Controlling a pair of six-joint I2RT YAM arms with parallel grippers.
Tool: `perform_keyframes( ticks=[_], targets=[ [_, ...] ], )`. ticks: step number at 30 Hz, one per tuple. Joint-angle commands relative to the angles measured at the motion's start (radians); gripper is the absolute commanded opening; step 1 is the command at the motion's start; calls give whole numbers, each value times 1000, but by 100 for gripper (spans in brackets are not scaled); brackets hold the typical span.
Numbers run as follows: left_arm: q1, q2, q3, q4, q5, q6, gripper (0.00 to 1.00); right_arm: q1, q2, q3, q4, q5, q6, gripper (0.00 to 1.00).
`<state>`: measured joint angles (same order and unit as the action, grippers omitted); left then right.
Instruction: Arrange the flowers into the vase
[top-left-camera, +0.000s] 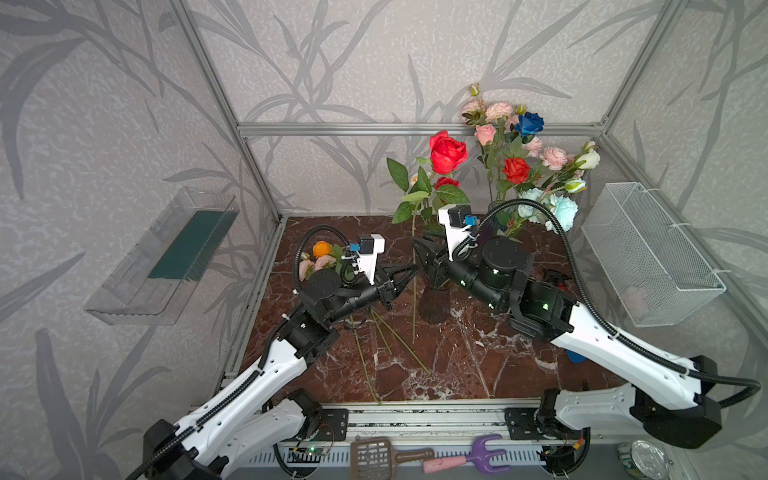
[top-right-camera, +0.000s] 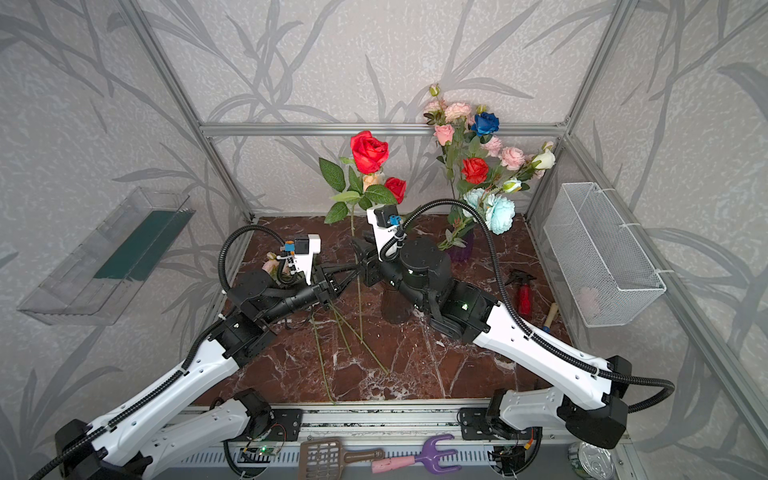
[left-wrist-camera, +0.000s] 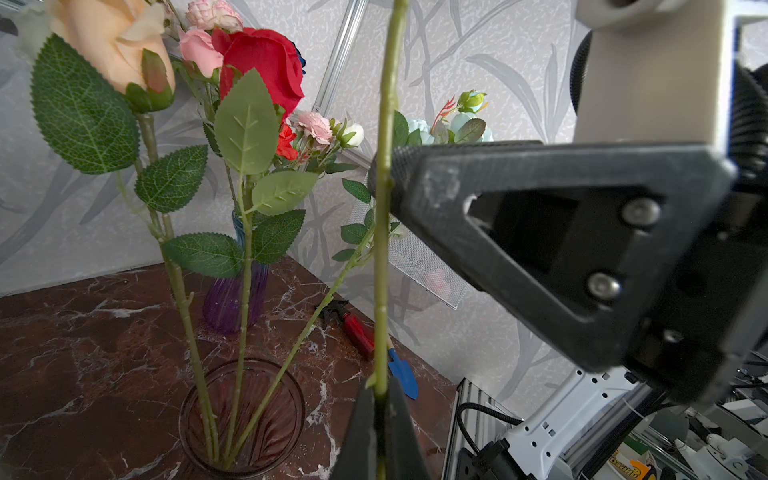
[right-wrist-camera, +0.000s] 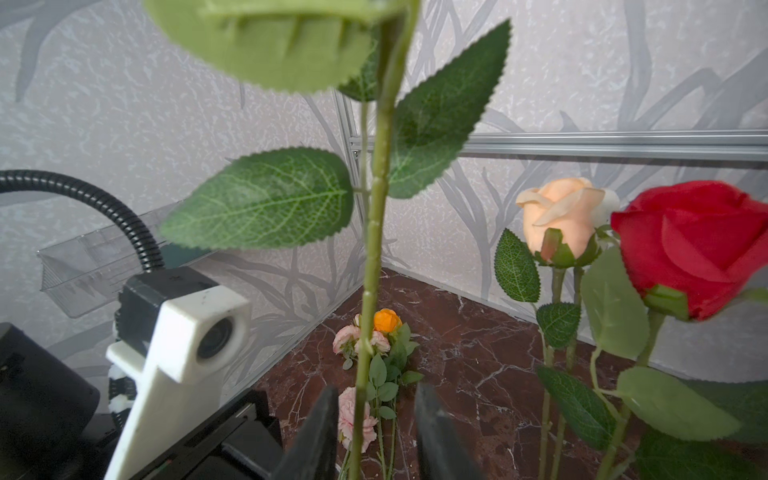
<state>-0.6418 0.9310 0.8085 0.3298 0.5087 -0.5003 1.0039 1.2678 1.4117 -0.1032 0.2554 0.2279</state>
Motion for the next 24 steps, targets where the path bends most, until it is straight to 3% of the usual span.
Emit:
perform_keyframes(
  ticks=[1, 5, 14, 19, 24],
  targets=[
    [-7, -8, 7, 19, 19, 25, 0, -32, 16, 42, -11, -131, 50, 29],
    [-7, -4, 9, 14, 18, 28, 0, -38, 27, 50, -29, -165, 64, 18],
    [-6, 0, 11, 7, 14, 31, 0, -44, 26, 47, -27, -221, 73, 3],
    [-7, -1, 6, 2, -8, 32, 16, -44, -1, 16, 15, -221, 77, 0],
    [-7, -6, -5, 8, -42, 31, 48, -44, -37, -14, 47, -175, 57, 0]
  ],
)
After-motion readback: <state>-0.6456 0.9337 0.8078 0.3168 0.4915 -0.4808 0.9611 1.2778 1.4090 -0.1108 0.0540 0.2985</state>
